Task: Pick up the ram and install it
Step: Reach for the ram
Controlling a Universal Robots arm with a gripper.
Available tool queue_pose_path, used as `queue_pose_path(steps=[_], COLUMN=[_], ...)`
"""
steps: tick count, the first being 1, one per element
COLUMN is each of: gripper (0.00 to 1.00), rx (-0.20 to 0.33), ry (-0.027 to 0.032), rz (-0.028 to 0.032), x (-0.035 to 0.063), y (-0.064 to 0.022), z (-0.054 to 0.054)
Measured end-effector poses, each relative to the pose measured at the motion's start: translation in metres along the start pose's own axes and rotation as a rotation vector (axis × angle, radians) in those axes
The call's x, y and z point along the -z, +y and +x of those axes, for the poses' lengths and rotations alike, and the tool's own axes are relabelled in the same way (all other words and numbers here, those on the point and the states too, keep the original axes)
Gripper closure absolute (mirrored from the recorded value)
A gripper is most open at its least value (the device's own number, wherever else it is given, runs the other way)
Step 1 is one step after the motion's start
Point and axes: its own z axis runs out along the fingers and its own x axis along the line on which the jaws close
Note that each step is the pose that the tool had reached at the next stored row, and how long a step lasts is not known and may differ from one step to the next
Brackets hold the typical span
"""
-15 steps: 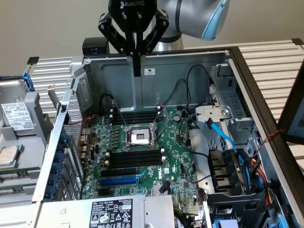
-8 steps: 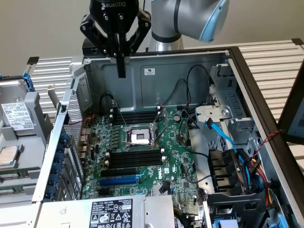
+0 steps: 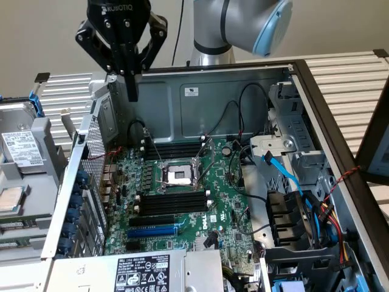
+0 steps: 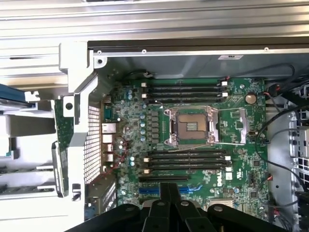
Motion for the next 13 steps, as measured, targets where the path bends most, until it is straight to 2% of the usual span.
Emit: queue_pose_path(steps=[2,8,13], gripper=[0.89,0.89,0.89], rx=[0.0,-0.001,-0.001], ry=[0.0029,0.018,0.0215], rz=[0.0002,0.0011,0.0013], x=[0.0002,0.0016,0.0026], y=[-0.0006,-0.0025,-0.0041], z=[0.009,0.036,0.059])
